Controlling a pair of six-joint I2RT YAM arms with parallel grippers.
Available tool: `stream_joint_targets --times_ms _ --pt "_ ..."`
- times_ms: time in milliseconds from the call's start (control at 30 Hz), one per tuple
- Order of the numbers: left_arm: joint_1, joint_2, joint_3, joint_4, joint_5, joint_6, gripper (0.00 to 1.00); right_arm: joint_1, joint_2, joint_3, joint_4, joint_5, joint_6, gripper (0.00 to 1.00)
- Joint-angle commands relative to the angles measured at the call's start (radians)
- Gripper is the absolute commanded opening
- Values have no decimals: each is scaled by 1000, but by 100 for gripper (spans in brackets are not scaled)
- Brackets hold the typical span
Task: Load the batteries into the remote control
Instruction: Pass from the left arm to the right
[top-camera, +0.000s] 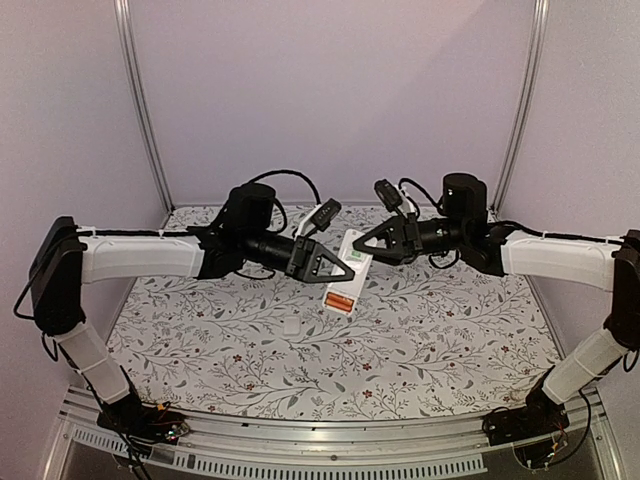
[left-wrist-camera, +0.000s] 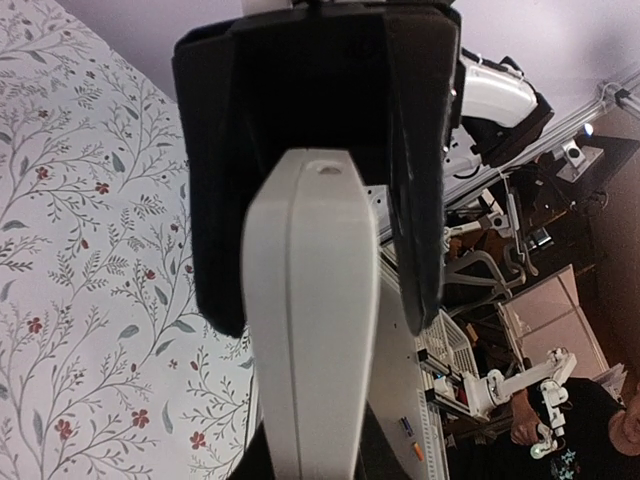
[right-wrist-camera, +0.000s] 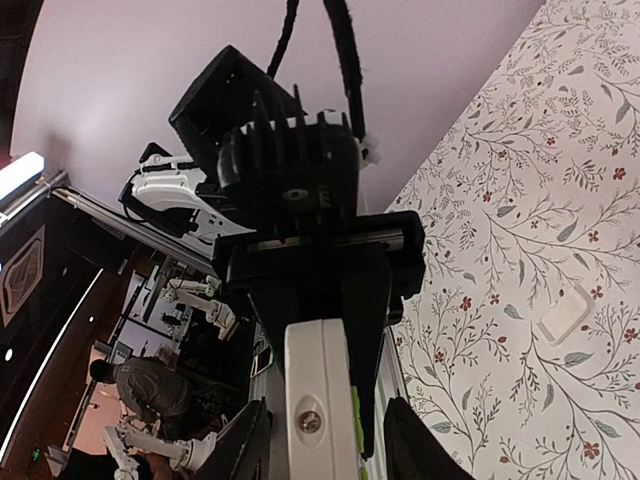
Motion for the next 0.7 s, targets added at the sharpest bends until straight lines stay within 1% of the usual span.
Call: stream_joint_targets --times_ms 0,200,300,333,367,400,467,567,633,667 --pt "-19 28 56 -118 38 73 0 15 27 14 -10 -31 -5 33" --pt "-19 40 68 -148 33 80 0 15 29 6 -14 -31 -9 16" --pt "-17 45 77 -180 21 97 0 16 29 -2 -15 -25 -12 12" --pt "-14 47 82 -198 14 104 1 15 29 -7 -15 -19 -14 10" --pt "-12 53 86 -212 8 106 8 13 29 -11 -15 -11 -13 9" --pt "-9 57 86 -216 0 106 16 6 30 -17 -13 -2 -13 7" --pt "3 43 73 -220 -44 105 41 -11 31 -31 -12 19 -13 5" --pt "27 -9 30 -203 -147 106 67 -38 31 -59 -13 66 -12 3" --pt "42 -51 -10 -195 -239 114 89 -50 41 -78 -12 97 -14 2" --pt "47 -69 -23 -203 -290 127 97 -56 48 -88 -12 114 -17 2"
